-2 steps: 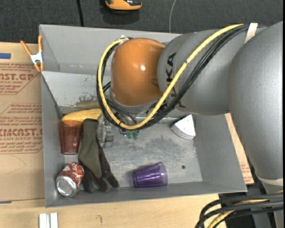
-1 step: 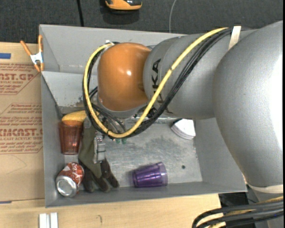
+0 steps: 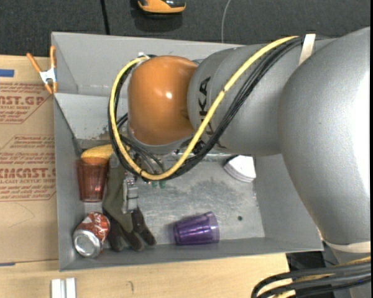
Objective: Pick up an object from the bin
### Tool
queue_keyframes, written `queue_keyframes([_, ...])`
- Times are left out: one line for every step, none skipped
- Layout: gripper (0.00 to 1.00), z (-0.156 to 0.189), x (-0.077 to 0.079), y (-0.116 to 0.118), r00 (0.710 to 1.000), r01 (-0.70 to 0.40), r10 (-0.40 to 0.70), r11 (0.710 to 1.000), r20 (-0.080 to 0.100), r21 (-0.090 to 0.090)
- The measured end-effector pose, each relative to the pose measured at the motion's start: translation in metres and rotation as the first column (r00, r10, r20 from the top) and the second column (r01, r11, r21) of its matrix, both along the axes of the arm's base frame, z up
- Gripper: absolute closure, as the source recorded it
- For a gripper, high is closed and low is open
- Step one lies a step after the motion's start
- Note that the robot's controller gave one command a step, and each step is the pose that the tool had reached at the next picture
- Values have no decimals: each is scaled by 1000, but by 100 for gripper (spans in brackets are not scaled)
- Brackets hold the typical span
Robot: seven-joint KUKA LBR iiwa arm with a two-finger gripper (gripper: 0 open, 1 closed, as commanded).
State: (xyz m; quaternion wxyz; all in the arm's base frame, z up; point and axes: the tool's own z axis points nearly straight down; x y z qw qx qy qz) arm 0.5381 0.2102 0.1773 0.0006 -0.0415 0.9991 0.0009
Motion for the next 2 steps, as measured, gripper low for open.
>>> queue_keyframes([0, -40, 2, -12, 998, 66, -66, 998, 4, 2])
queue_keyframes([0, -95, 24, -28, 994, 110, -110, 994, -1, 1])
